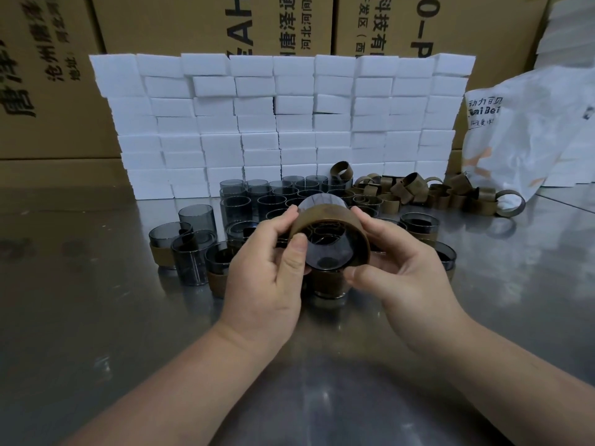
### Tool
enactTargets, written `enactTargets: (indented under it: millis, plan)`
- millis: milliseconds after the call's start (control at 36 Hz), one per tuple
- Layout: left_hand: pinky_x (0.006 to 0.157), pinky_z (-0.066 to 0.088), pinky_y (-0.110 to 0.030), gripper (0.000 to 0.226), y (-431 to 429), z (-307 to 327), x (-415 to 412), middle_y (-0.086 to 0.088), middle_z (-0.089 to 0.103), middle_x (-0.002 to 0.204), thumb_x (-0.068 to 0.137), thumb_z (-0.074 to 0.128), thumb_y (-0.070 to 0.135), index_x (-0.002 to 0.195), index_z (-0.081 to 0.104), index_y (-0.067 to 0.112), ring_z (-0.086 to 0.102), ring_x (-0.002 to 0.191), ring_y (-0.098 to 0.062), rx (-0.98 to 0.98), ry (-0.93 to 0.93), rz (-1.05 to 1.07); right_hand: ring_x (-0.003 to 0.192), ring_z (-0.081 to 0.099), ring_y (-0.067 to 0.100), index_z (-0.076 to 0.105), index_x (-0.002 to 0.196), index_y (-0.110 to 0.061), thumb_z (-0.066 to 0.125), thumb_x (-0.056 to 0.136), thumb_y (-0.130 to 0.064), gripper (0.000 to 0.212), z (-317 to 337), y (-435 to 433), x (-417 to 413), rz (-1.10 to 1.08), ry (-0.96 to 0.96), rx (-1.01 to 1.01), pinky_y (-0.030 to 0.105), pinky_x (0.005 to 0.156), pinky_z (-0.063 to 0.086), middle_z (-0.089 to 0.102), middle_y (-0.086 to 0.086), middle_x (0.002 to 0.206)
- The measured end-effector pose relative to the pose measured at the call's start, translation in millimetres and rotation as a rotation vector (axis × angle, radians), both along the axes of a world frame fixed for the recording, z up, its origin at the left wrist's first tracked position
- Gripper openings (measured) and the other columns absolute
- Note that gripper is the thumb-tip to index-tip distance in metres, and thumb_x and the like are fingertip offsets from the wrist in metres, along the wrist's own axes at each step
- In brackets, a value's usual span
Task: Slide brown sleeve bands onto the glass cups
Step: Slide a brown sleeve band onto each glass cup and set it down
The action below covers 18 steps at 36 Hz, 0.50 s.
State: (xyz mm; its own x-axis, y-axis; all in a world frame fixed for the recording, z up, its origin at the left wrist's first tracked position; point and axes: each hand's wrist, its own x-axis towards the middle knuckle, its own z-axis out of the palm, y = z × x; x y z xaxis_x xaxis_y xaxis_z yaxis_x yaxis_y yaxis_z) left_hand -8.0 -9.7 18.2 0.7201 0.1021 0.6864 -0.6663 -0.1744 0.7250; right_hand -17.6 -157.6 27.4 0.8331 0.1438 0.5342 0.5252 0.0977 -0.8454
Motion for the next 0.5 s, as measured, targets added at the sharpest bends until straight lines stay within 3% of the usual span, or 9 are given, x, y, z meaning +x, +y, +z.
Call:
enactTargets:
  millis: [83, 167, 333, 444, 500]
  plan:
    - [0.090, 0.048, -0.051, 0.047, -0.1, 0.6, -0.3, 0.005, 0.059, 0.122, 0.079, 0.045, 0.051, 0.118, 0.052, 0.025, 0.058, 0.111, -0.013, -0.010, 0.007, -0.005, 0.076, 0.068, 0.002, 0.055, 0.112, -0.029, 0.056, 0.076, 0.022, 0.062, 0.0, 0.0, -0.3, 0.000, 0.012, 0.007, 0.017, 0.069, 0.054, 0.073, -0.016, 0.081]
    - [0.086, 0.052, -0.048, 0.045, -0.5, 2.3, -1.5, 0.010, 0.061, 0.115, 0.078, 0.047, 0.052, 0.115, 0.053, 0.027, 0.061, 0.103, -0.007, -0.027, 0.009, -0.022, 0.079, 0.070, 0.005, 0.055, 0.115, -0.027, 0.056, 0.076, 0.021, 0.061, 1.5, 0.3, -1.7, 0.003, 0.021, 0.008, 0.018, 0.068, 0.054, 0.073, -0.015, 0.085]
    - [0.077, 0.053, -0.029, 0.034, 0.0, 3.2, 0.0, 0.021, 0.066, 0.097, 0.077, 0.047, 0.051, 0.105, 0.053, 0.033, 0.063, 0.088, 0.000, -0.032, -0.004, -0.053, 0.079, 0.070, 0.010, 0.056, 0.110, -0.029, 0.059, 0.075, 0.020, 0.061, 1.0, 2.2, -1.8, -0.020, 0.040, 0.047, 0.021, 0.069, 0.056, 0.062, -0.005, 0.113]
    - [0.091, 0.040, -0.017, 0.034, -0.5, 4.1, -1.0, 0.005, 0.055, 0.116, 0.082, 0.039, 0.051, 0.111, 0.048, 0.035, 0.053, 0.106, 0.003, 0.077, -0.048, -0.025, 0.085, 0.068, 0.009, 0.045, 0.122, -0.030, 0.062, 0.076, 0.014, 0.066, -0.8, 1.3, 0.4, -0.005, 0.087, 0.035, 0.018, 0.071, 0.054, 0.055, -0.005, 0.121]
    - [0.100, 0.037, -0.023, 0.039, -0.5, 3.3, -1.5, 0.003, 0.051, 0.125, 0.082, 0.033, 0.053, 0.114, 0.047, 0.036, 0.047, 0.117, 0.000, 0.055, -0.008, -0.080, 0.084, 0.067, 0.006, 0.037, 0.136, -0.022, 0.062, 0.076, 0.015, 0.074, -1.8, 1.3, 2.1, 0.006, 0.112, 0.025, 0.017, 0.070, 0.053, 0.056, -0.006, 0.117]
